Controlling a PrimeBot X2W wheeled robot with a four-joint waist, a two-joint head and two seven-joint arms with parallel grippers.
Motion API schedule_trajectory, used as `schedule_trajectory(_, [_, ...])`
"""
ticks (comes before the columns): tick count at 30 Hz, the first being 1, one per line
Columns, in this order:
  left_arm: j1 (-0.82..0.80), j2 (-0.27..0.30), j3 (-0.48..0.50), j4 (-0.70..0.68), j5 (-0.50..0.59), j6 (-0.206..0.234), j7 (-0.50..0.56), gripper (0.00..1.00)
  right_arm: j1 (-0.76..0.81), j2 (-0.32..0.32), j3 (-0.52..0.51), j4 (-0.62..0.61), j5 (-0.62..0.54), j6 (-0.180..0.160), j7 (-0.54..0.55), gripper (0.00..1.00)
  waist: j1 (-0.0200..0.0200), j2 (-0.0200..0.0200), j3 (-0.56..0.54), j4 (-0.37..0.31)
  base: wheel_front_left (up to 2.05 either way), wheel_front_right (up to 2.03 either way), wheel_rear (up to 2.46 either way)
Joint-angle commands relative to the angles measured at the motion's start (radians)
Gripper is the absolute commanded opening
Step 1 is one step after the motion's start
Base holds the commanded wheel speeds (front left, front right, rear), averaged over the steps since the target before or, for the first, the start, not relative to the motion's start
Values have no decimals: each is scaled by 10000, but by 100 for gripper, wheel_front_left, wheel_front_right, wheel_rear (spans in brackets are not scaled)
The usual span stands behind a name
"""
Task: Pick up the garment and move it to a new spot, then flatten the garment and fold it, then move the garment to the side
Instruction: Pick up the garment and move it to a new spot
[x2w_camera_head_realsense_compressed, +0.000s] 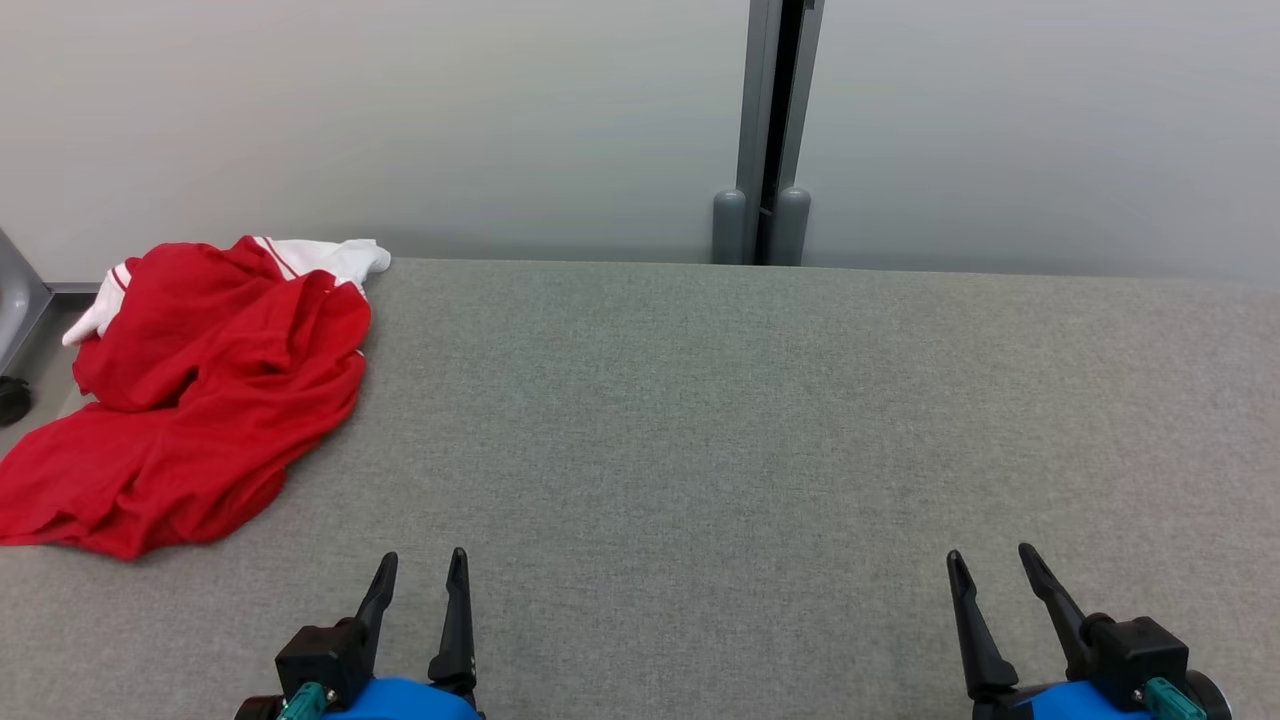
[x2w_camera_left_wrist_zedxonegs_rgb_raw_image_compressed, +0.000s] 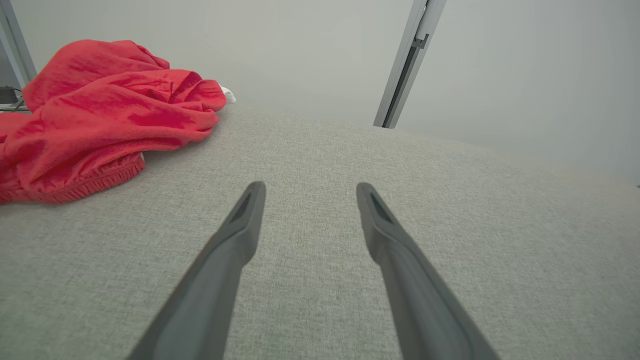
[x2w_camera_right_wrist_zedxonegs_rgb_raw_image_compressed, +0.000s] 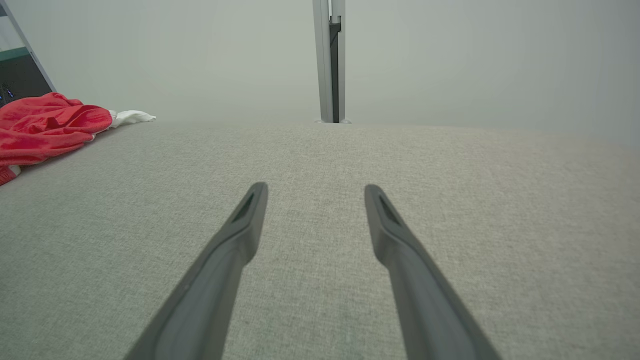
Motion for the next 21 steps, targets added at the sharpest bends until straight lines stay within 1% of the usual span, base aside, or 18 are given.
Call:
schedule_trajectory(1, [-131,21,-6,18,-26,21,-49,100,128,-67,-17,5,-63,4,-52,100,0,0,3,26,0,0,0])
schedule_trajectory(4, [-179,22,-48,11,-46,27,-49,100,190,-64,-88,-25,-98,4,-52,100,0,0,16,191,0,0,0])
schedule_trajectory(7, [-231,19,-130,-25,-69,34,-47,100,242,-62,-164,-38,-190,4,-49,100,0,0,36,571,0,0,0])
schedule_trajectory(17, [-301,15,-108,-67,-176,95,-41,100,40,-57,35,-96,-205,3,-46,100,0,0,105,2545,0,0,0])
schedule_trajectory(21, [-301,12,-4,-103,-243,105,-39,100,-42,-59,196,-56,-231,3,-46,100,0,0,148,3160,0,0,0])
